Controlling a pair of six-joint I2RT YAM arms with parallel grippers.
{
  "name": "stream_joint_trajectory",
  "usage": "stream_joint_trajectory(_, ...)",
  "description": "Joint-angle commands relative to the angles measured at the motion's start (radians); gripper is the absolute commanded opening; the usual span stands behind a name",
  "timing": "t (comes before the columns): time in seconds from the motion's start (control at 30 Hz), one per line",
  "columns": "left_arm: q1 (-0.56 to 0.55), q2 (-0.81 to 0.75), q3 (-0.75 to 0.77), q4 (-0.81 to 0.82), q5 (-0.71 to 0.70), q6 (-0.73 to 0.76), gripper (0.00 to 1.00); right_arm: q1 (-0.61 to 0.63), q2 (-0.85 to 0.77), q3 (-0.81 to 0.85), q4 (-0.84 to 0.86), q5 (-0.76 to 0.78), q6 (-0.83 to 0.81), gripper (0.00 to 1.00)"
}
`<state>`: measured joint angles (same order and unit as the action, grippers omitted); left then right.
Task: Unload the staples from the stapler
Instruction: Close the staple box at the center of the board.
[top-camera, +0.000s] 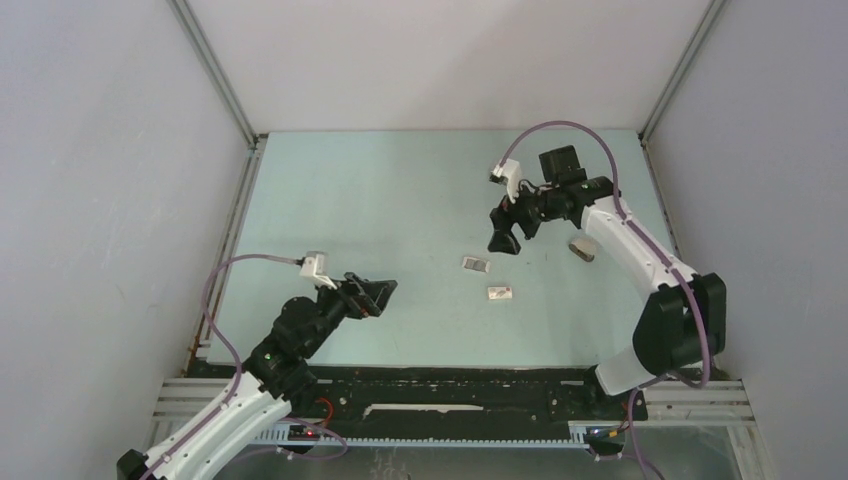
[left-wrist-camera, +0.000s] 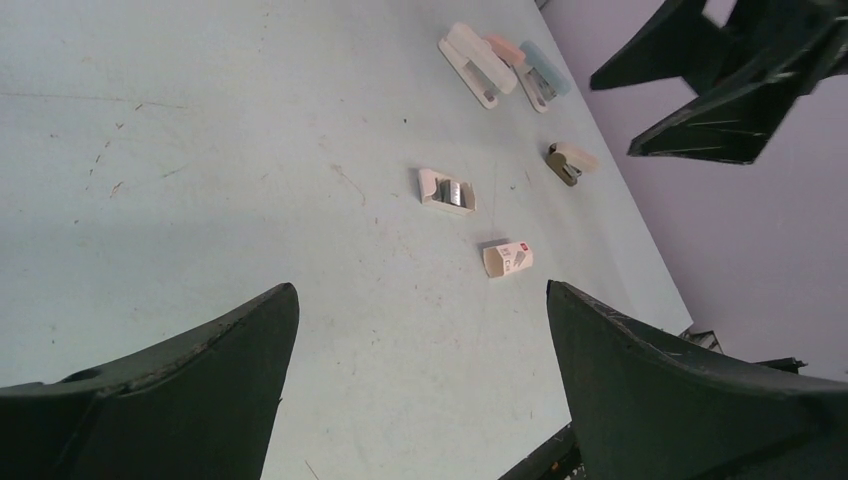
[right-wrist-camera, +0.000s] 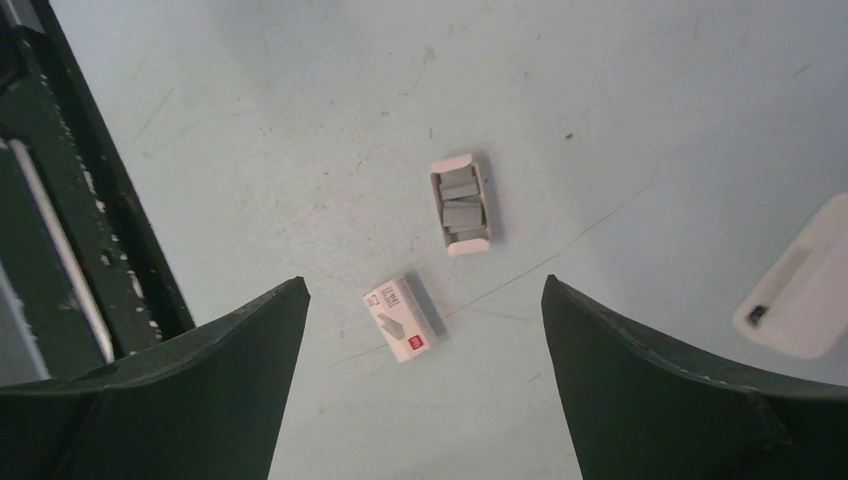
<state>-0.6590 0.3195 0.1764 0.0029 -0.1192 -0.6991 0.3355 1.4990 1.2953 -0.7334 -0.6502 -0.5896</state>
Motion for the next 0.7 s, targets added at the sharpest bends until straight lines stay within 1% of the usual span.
stream_joint_trajectory(0.0, 0.001, 0.004, -0.021, 0.072, 0.006, -0.003, 1.00, -0.019, 0.039, -0.032, 0.029, -0.118, 0.164, 0.95)
stream_joint_trajectory(0.1, 0.002, 0.003, -0.038, 0.096, 0.005, -0.012, 1.00, -0.019, 0.056, -0.057, 0.109, -0.097, 0.265, 0.90)
stream_joint_trajectory(0.3, 0.002, 0.011, -0.054, 0.130, 0.012, -0.029, 1.00, -0.018, 0.136, -0.066, 0.162, -0.059, 0.377, 0.76)
stream_joint_trajectory(0.43, 0.003, 0.012, -0.057, 0.136, 0.012, -0.032, 1.00, -0.017, 0.157, -0.066, 0.181, -0.037, 0.392, 0.73)
stream_joint_trajectory(0.57, 0.003, 0.017, -0.060, 0.142, 0.013, -0.031, 1.00, -0.018, 0.172, -0.066, 0.186, -0.028, 0.386, 0.72)
stream_joint_trajectory(0.67, 0.003, 0.020, -0.060, 0.144, 0.016, -0.031, 1.00, -0.017, 0.187, -0.064, 0.197, -0.011, 0.387, 0.66)
